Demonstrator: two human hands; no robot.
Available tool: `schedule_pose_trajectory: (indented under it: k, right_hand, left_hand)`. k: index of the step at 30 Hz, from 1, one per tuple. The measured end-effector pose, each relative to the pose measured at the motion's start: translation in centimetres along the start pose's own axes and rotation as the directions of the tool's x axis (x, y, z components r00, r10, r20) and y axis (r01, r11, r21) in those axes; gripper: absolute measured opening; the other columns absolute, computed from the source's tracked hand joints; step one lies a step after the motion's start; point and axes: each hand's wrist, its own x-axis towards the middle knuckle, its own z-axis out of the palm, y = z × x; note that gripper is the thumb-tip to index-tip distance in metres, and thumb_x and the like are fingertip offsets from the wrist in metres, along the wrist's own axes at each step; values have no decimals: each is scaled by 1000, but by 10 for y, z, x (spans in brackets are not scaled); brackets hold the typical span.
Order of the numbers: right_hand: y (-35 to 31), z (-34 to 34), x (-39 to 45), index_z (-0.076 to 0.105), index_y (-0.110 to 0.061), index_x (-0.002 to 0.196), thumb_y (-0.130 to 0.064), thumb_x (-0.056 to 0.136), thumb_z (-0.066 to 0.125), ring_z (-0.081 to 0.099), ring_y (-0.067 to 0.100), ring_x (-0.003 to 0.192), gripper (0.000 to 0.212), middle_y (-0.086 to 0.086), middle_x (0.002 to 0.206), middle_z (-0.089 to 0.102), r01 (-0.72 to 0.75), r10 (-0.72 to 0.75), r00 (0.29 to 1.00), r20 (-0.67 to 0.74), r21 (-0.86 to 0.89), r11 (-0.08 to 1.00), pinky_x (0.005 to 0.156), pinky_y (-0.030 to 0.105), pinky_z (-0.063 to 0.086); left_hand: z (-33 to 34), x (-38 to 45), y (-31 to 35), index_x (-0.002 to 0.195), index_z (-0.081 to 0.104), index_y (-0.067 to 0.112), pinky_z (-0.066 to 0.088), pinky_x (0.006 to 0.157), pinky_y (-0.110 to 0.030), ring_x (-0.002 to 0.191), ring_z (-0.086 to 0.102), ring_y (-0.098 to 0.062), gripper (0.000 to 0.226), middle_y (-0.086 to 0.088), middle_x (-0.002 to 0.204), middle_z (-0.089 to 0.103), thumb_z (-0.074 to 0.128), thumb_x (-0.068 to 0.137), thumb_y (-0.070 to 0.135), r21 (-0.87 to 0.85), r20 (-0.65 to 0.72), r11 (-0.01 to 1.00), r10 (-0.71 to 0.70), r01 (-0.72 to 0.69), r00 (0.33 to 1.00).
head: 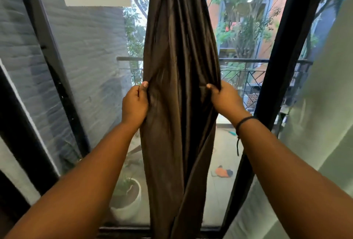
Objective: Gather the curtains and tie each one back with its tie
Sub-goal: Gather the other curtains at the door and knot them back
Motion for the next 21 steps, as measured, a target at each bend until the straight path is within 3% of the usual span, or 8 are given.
schedule_pose_trajectory:
  k: [3, 6, 8, 9, 12, 15, 18, 21]
  right_hand:
    - [-11, -17, 3, 59, -14, 122, -27, 91, 57, 58, 32, 110, 33, 13, 120, 63, 62, -54, 981, 186, -37, 997, 86, 35, 47]
    - [-36, -49, 9, 60, -17, 118, -17, 82, 71, 57, 27, 110, 38, 7, 117, 62, 147, -99, 869, 484, -62, 987, 87, 34, 47]
    - [-57, -76, 20, 55, -27, 116, -25, 76, 77, 55, 22, 108, 46, -2, 114, 60, 99, -90, 780, 619, 20, 995, 82, 36, 48]
    - [-72, -91, 27, 52, -29, 121, -31, 73, 79, 56, 21, 107, 55, -2, 114, 58, 86, -112, 771, 626, 72, 994, 81, 36, 49]
    - [-118, -134, 46, 49, -24, 126, -51, 68, 75, 60, 23, 100, 68, 1, 118, 57, 111, -234, 849, 473, 272, 956, 77, 35, 51]
    - [-166, -169, 62, 56, -19, 119, -55, 76, 64, 62, 22, 88, 57, 5, 117, 59, 192, -349, 895, 277, 468, 862, 76, 35, 53]
    - [-214, -190, 79, 58, -16, 118, -55, 83, 59, 62, 22, 75, 52, 6, 110, 63, 284, -380, 922, 73, 539, 793, 71, 32, 52]
    - [-262, -200, 95, 61, -11, 109, -54, 87, 55, 60, 21, 68, 48, 6, 97, 66, 357, -385, 920, -77, 570, 740, 66, 29, 49]
  left_hand:
    - [-7, 3, 20, 62, 47, 21, 42, 59, -33, 66, 52, -21, 41, -1, 64, 53, 45, 96, 44, -68, 74, 994, -77, 82, 994]
    - [-25, 18, 68, 74, 58, 21, 51, 73, -38, 71, 62, -18, 32, -2, 80, 65, 47, 96, 42, -248, 154, 963, -74, 111, 985]
    - [-39, 34, 106, 81, 59, 20, 52, 74, -37, 69, 62, -16, 30, 1, 83, 65, 43, 98, 39, -327, 205, 941, -23, 91, 979]
    - [-48, 43, 128, 84, 60, 20, 53, 72, -34, 67, 63, -15, 31, 3, 84, 65, 42, 98, 40, -349, 221, 935, 12, 67, 975]
    - [-78, 79, 186, 102, 59, 18, 56, 69, -29, 74, 64, -14, 35, 2, 94, 65, 40, 97, 46, -387, 199, 922, 112, -28, 974]
    - [-110, 119, 235, 111, 56, 18, 54, 70, -32, 86, 63, -19, 39, -1, 103, 63, 42, 94, 50, -423, 90, 895, 198, -142, 976]
    - [-136, 157, 274, 114, 54, 15, 53, 67, -30, 89, 62, -19, 40, -3, 107, 62, 47, 94, 48, -428, -4, 872, 263, -239, 965]
    - [-148, 182, 303, 110, 55, 13, 54, 67, -30, 82, 60, -17, 37, -2, 101, 60, 51, 93, 45, -468, 3, 849, 280, -246, 960]
